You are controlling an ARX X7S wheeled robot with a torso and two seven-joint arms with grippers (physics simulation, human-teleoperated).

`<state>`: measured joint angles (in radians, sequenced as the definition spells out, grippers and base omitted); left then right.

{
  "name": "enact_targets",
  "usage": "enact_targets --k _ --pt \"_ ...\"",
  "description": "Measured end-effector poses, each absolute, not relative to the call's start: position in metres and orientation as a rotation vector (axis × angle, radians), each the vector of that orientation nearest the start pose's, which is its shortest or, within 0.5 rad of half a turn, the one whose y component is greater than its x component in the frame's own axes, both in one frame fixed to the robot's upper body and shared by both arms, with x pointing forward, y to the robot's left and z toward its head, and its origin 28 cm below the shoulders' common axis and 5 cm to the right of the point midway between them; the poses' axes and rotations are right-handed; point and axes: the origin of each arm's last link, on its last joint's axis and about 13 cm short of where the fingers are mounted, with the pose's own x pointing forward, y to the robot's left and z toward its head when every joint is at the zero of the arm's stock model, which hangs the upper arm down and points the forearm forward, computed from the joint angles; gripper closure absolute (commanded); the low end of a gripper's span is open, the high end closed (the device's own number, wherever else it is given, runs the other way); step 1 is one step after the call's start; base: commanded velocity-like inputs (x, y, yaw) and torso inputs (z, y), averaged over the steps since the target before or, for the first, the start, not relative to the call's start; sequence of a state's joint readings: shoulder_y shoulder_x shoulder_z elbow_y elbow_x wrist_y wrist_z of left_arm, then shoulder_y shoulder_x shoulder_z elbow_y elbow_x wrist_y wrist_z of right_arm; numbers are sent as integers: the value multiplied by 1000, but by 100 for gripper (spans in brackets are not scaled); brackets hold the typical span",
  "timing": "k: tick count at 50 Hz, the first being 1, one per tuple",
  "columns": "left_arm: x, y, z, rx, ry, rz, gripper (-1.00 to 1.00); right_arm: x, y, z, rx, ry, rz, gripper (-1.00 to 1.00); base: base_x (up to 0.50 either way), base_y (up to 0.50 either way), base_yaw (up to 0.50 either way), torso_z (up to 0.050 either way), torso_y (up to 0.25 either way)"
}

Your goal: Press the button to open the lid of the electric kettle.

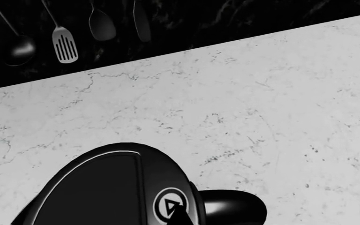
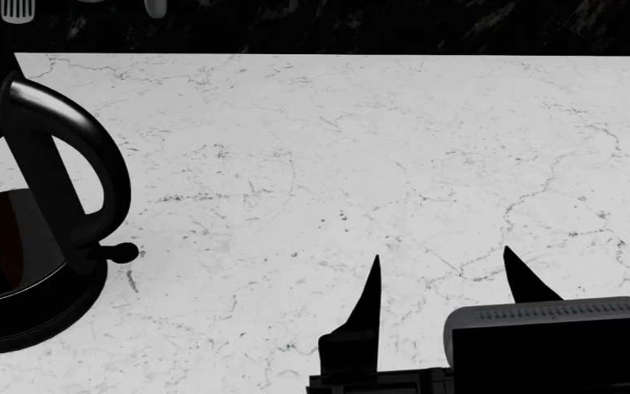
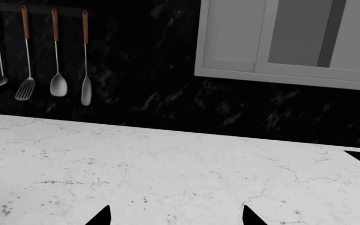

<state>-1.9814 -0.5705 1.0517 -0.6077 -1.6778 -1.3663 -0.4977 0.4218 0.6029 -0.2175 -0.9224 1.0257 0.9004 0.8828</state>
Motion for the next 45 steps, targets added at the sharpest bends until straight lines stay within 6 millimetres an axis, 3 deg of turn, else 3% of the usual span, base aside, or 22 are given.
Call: enact_targets --k 39,40,45 --pt "321 267 395 140 585 -166 100 178 -99 189 -80 -76 52 -100 0 0 0 0 0" --pt "321 267 395 143 586 -166 -100 178 -99 189 -80 -76 52 -100 0 0 0 0 0" --pt "314 254 399 113 595 -313 -100 178 -100 187 -79 -75 52 -100 9 1 0 0 0"
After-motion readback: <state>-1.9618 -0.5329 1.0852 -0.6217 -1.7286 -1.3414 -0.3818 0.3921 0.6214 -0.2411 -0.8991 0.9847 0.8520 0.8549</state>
